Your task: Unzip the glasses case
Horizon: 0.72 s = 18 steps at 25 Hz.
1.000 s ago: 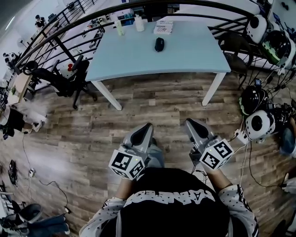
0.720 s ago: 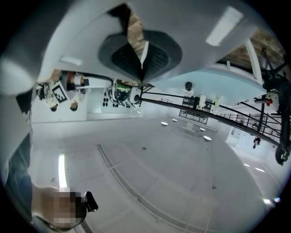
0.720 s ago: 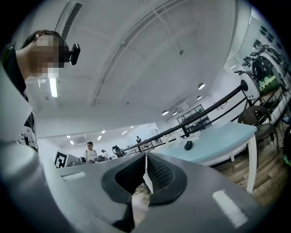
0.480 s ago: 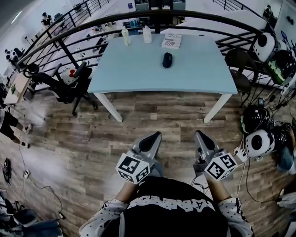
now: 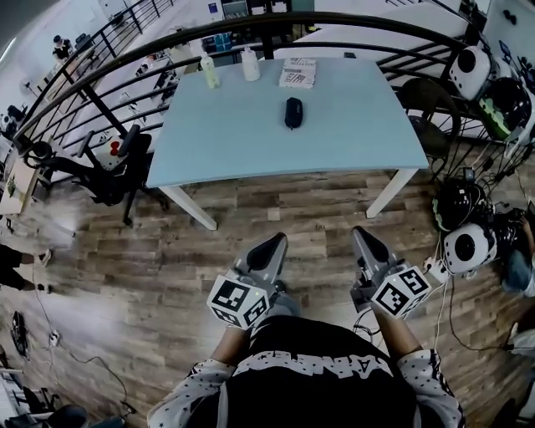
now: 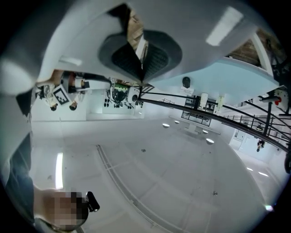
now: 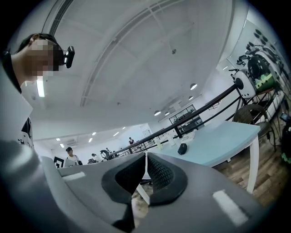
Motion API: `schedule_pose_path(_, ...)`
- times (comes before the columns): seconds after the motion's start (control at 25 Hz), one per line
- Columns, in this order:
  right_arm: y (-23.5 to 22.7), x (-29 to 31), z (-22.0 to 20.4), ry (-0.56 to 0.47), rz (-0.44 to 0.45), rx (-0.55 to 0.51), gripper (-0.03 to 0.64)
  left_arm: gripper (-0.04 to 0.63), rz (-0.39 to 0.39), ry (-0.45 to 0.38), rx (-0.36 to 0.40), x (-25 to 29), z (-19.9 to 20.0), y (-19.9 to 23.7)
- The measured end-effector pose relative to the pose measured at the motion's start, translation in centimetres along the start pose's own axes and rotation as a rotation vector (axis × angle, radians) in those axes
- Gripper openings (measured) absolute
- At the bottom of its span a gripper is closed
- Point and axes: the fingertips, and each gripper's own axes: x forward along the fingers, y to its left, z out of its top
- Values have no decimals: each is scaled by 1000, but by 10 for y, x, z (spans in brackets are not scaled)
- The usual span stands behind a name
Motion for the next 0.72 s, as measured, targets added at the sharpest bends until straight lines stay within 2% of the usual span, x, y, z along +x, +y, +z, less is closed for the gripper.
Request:
schedule_pose_path(0.28,-25,41,12,-1,-67,-6,0,0,-5,-11,-9,25,13,52)
schedule_pose_path(0.72,-34,137,23,16,-95,-7,6,0,35,-18,-39,49,32,158)
